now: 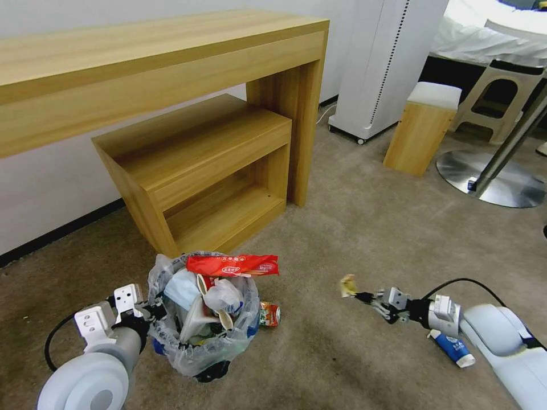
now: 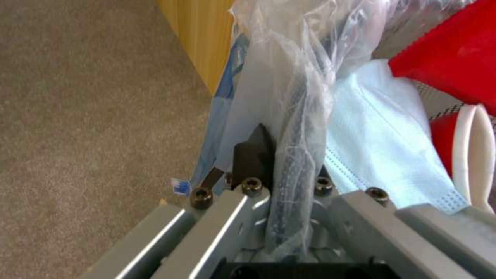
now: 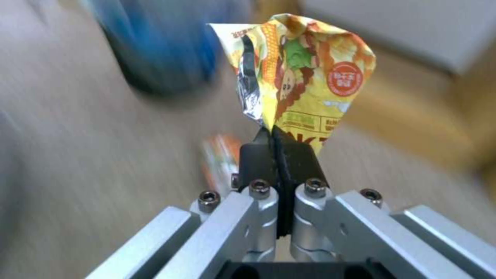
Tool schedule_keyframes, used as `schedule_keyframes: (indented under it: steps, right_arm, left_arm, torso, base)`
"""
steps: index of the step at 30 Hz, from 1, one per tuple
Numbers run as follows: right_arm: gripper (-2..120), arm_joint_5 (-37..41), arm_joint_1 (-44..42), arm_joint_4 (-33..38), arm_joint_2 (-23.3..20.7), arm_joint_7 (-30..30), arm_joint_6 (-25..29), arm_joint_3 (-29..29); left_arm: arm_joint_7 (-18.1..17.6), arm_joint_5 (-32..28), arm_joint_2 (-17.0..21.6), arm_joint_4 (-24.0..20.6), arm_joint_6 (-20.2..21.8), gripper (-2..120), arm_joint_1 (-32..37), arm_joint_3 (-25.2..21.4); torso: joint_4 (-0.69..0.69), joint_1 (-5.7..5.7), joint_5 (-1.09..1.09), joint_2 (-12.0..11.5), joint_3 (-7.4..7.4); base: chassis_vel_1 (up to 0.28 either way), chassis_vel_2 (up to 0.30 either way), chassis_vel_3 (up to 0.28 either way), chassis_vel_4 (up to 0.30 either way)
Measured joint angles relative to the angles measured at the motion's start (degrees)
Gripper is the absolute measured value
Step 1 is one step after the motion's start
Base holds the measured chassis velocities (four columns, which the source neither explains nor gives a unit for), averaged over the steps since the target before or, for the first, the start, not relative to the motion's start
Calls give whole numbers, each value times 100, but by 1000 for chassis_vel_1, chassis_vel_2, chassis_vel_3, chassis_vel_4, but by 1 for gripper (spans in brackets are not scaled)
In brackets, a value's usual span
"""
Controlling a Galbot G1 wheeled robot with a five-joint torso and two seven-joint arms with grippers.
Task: Pick up the trash bin and place the garbage on the floor into it.
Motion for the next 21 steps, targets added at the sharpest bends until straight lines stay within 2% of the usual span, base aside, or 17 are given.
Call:
schedule_keyframes:
  steps: [1,2,5,6,8,9,15,18,21]
  right_arm:
    - [0,437,126,78,27,-262,-40,-115]
    - [0,437,126,78,27,-262,-40,-115]
    - [0,1099,483,230,74,-1246,-349,-303]
    - [0,1099,483,230,74,-1246,-349,-303]
    - [0,1264,757,267,87,-2336,-692,-355]
    - [0,1266,833,266,87,-2530,-734,-373]
    - [0,1422,1303,26,258,-2775,-875,-719]
    - [0,1532,1535,-112,434,-2581,-894,-1060]
    - [0,1719,1791,-253,616,-2075,-860,-1609]
  left_arm:
    - [0,4,-1,11,1,1,-3,16]
    - [0,4,-1,11,1,1,-3,16]
    - [2,11,-3,30,6,1,-17,56]
    - [2,11,-3,30,6,1,-17,56]
    - [2,13,5,62,11,1,-49,60]
    - [2,12,11,75,11,1,-59,60]
    - [1,14,-11,140,16,1,-111,111]
    - [1,30,-21,164,22,1,-142,159]
    - [-3,46,-27,175,33,1,-165,192]
  torso:
    - [-1,0,1,0,0]
    - [-1,0,1,0,0]
    - [0,0,-1,0,0]
    - [0,0,-1,0,0]
    - [-1,0,0,0,0]
    - [-1,0,0,0,0]
    - [-1,0,1,0,0]
    - [-1,0,0,0,0]
    - [0,0,1,0,0]
  base:
    - [0,0,0,0]
    - [0,0,0,0]
    - [0,0,0,0]
    - [0,0,0,0]
    - [0,0,0,0]
    - [0,0,0,0]
    - [0,0,0,0]
    - [0,0,0,0]
    - [0,0,0,0]
